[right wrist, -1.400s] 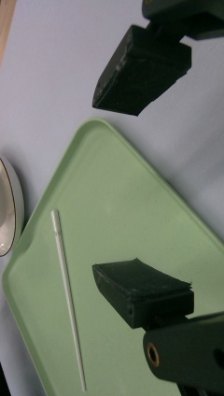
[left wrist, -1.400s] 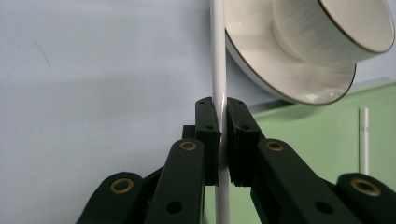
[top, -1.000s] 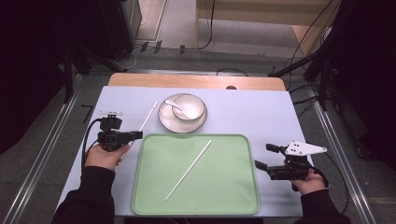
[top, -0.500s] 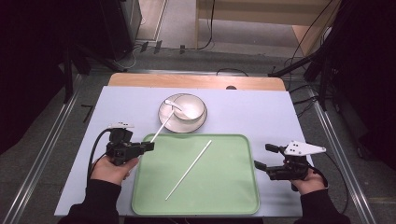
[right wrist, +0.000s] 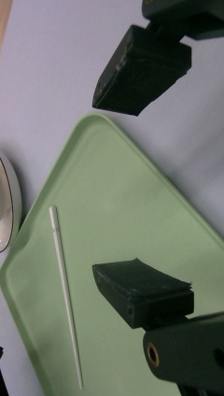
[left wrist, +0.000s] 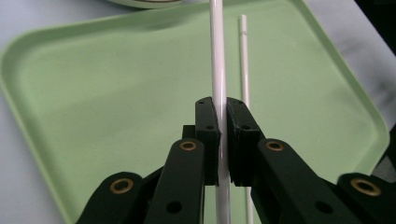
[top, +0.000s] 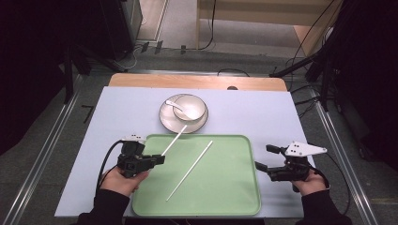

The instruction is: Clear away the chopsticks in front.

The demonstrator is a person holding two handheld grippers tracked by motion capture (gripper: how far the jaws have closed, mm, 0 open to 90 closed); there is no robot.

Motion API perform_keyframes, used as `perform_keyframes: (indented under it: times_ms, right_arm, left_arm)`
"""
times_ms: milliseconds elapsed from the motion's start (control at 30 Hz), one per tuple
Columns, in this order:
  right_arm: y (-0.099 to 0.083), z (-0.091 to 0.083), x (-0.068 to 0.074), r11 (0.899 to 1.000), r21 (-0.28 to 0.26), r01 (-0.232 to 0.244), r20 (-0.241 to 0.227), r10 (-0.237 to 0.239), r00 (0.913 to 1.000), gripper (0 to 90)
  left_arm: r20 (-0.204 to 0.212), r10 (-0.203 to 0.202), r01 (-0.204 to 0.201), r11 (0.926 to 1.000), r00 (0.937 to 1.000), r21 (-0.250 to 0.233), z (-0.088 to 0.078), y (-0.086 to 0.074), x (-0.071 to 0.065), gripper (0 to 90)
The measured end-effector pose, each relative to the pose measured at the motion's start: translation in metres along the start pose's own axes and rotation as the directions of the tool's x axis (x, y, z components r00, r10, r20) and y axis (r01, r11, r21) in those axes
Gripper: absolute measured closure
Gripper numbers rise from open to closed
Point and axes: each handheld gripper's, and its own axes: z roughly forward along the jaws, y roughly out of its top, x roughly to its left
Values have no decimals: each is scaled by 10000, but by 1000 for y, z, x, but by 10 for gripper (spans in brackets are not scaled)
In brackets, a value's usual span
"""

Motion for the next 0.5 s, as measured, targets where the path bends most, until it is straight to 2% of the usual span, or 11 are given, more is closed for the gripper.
perform_keyframes:
  times_ms: [233, 367, 500]
  right_arm:
    - [0, 0, 0, 10000, 33, 5, 10, -5, 10000, 187]
    - [0, 0, 0, 10000, 13, 7, 17, -7, 10000, 187]
    - [0, 0, 0, 10000, 23, 25, 16, -25, 10000, 187]
  left_arm:
    - [-123, 266, -266, 9996, 9996, 74, 14, -6, -4, 855]
    - [136, 170, -172, 9998, 9998, 86, 19, -8, 0, 854]
    - [152, 134, -138, 9995, 9998, 276, 23, -11, 1, 854]
